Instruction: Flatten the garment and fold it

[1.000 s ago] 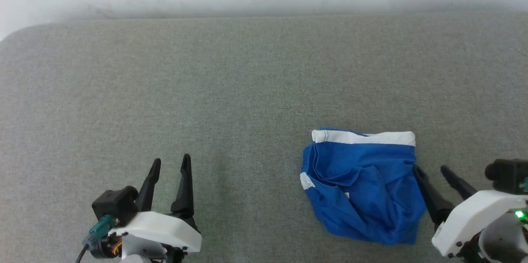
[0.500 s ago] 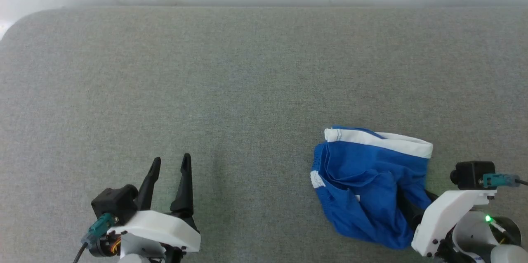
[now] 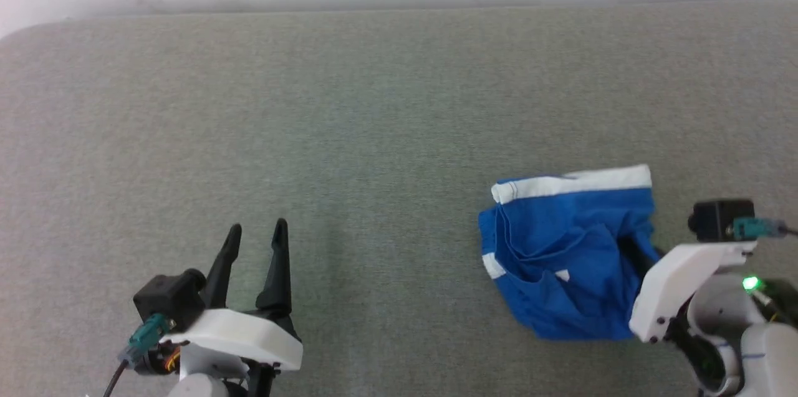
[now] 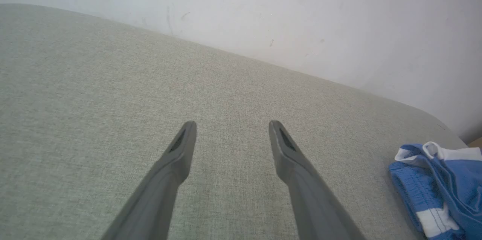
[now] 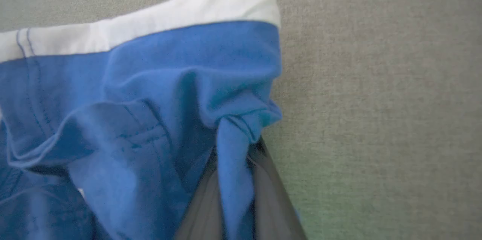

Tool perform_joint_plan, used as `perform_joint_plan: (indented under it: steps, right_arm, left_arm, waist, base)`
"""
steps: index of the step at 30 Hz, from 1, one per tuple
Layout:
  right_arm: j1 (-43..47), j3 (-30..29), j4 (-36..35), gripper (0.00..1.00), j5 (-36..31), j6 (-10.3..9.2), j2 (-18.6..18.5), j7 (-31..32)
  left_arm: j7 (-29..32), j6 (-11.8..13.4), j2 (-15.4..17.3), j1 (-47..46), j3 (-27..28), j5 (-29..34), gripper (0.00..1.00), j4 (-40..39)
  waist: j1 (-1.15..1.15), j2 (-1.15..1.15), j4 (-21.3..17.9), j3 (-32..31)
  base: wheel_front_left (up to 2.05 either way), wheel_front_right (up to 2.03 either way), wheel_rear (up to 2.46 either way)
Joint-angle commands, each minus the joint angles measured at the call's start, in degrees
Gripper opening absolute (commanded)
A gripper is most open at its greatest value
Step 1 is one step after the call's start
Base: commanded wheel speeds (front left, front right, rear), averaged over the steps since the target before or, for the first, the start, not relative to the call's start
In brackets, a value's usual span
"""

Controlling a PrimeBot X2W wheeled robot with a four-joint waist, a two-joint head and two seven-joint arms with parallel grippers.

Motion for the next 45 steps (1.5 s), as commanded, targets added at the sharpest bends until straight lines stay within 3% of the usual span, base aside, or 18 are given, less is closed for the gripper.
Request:
perform_joint_plan:
  steps: [1,14,23,34,44,45]
  right_arm:
    - [-2.0,-0.2,-0.6,0.0,-1.0,-0.11,-1.1,0.4]
    - [-14.2,-3.1,-2.3,0.0,-4.5,-0.11,-14.1,6.2]
    - [-18.9,-5.6,-1.2,0.0,-4.6,-0.11,-24.9,7.7]
    - [-23.1,-9.0,2.7,0.0,-7.4,-0.11,-30.5,4.5]
    - [-24.6,-11.0,7.0,0.0,-11.3,-0.11,-31.7,0.4]
    - [-24.7,-11.1,7.4,0.09,-11.7,-0.11,-31.7,0.0]
  left_arm:
    - [-0.2,0.1,0.4,-1.3,0.1,0.8,1.0,-0.6]
    - [1.4,0.9,4.0,-6.6,0.9,3.6,1.0,-6.6]
    - [3.5,2.3,7.0,-10.8,1.8,6.8,1.0,-13.8]
    - [4.9,3.1,9.2,-14.7,2.3,9.5,1.0,-19.8]
    - [3.7,2.8,9.9,-15.6,2.2,10.6,1.0,-20.5]
    - [3.7,2.9,10.0,-15.6,2.1,10.7,1.0,-20.5]
  waist:
    - [0.0,0.0,-1.5,0.7]
    - [0.0,0.0,-7.5,9.4]
    - [0.0,0.0,-9.6,16.3]
    - [0.0,0.0,-10.1,24.2]
    - [0.0,0.0,-10.3,26.0]
    - [0.0,0.0,-10.4,26.1]
  base:
    - [0.0,0.0,0.0]
    - [0.0,0.0,0.0]
    - [0.0,0.0,0.0]
    - [0.0,0.0,0.0]
    - [0.0,0.0,0.0]
    - [0.0,0.0,0.0]
